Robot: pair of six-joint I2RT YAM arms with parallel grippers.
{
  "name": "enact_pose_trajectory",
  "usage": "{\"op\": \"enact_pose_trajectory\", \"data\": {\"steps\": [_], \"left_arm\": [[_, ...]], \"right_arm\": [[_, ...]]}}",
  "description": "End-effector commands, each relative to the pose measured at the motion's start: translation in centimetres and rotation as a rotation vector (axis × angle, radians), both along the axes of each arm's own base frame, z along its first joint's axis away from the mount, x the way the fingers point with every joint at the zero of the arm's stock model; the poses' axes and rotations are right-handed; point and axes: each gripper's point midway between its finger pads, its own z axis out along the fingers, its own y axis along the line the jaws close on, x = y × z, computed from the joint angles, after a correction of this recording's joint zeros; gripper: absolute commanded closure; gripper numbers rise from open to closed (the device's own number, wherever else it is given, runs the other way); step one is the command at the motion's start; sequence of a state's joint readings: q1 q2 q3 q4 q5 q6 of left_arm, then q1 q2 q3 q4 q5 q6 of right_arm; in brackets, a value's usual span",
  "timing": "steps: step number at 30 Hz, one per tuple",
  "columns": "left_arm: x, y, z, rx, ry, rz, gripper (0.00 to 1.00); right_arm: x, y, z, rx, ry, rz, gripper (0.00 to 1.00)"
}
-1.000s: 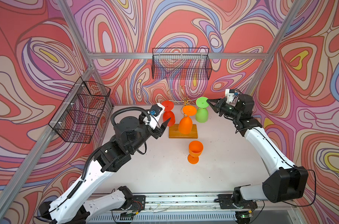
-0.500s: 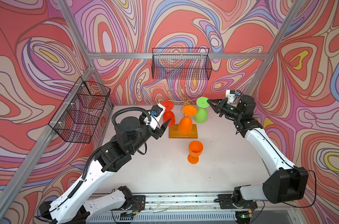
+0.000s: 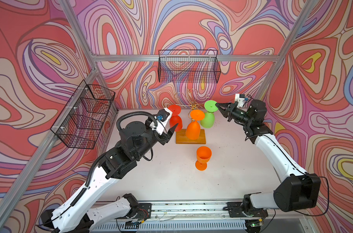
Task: Take the wine glass off the wine glass rack
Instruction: Pick up the wine glass from the wine glass rack.
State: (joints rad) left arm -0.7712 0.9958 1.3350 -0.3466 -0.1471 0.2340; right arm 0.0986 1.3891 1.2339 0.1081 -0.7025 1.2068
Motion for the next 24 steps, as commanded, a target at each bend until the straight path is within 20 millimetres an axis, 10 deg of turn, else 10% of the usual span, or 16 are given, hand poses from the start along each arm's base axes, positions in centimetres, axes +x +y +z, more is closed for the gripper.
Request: {"op": "enact_pose_trajectory", "data": {"steps": [1,24], "left_arm": [[-0.2,0.2,0.6,-0.024,-0.012,-0.004,0.32],[-0.1,0.0,0.7,-0.024,-0.01,-0.012,0.32]], "right_arm": [[-1.7,0.1,1.7,-0.002,-0.046,0.022,1.0],[-2.6,0.2,1.9,-0.006,-0.041,0.04,1.0]]}}
